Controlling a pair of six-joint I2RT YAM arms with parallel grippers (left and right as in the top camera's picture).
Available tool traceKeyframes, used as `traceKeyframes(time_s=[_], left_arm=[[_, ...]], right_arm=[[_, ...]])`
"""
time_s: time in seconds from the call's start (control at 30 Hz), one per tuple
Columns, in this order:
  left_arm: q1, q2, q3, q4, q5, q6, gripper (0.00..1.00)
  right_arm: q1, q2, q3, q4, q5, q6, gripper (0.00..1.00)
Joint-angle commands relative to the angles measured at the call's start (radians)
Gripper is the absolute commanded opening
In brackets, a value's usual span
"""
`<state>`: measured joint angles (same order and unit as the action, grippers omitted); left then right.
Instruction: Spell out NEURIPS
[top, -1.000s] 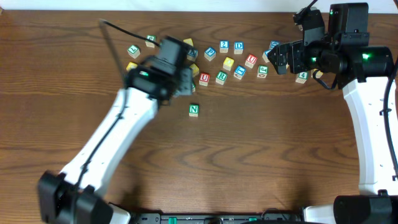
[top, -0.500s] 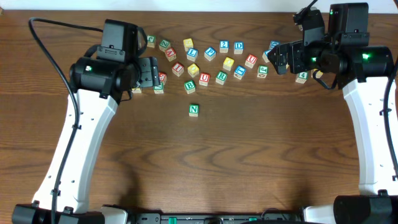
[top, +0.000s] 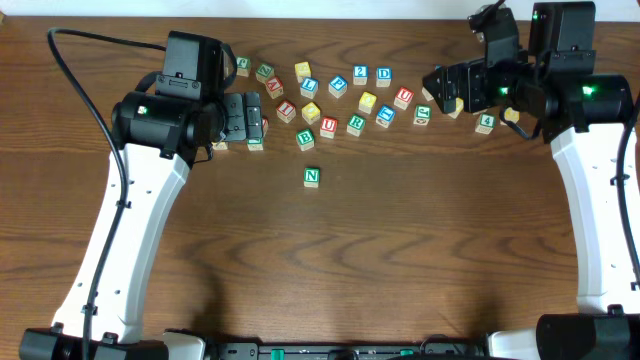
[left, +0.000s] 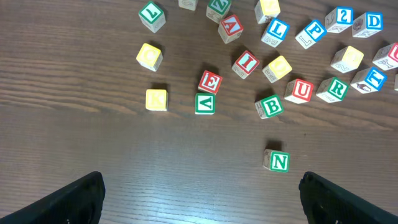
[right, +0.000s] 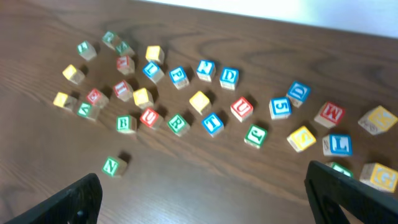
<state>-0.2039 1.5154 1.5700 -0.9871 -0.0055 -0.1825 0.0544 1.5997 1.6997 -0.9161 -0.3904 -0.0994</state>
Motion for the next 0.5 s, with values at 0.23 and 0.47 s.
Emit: traceKeyframes(time_s=[0.23,0.47], left_arm=[[0.003,-0.012,0.018,0.008,-0.003,0.006,0.98],[0.003,-0.011,0.018,0.016,-0.003,0.006,0.98]], right_arm=[[0.05,0.017,0.019,0.007,0.092,0.249,0.94],[0.108,0.018,0.038,-0.001,0.183,0.311,0.93]])
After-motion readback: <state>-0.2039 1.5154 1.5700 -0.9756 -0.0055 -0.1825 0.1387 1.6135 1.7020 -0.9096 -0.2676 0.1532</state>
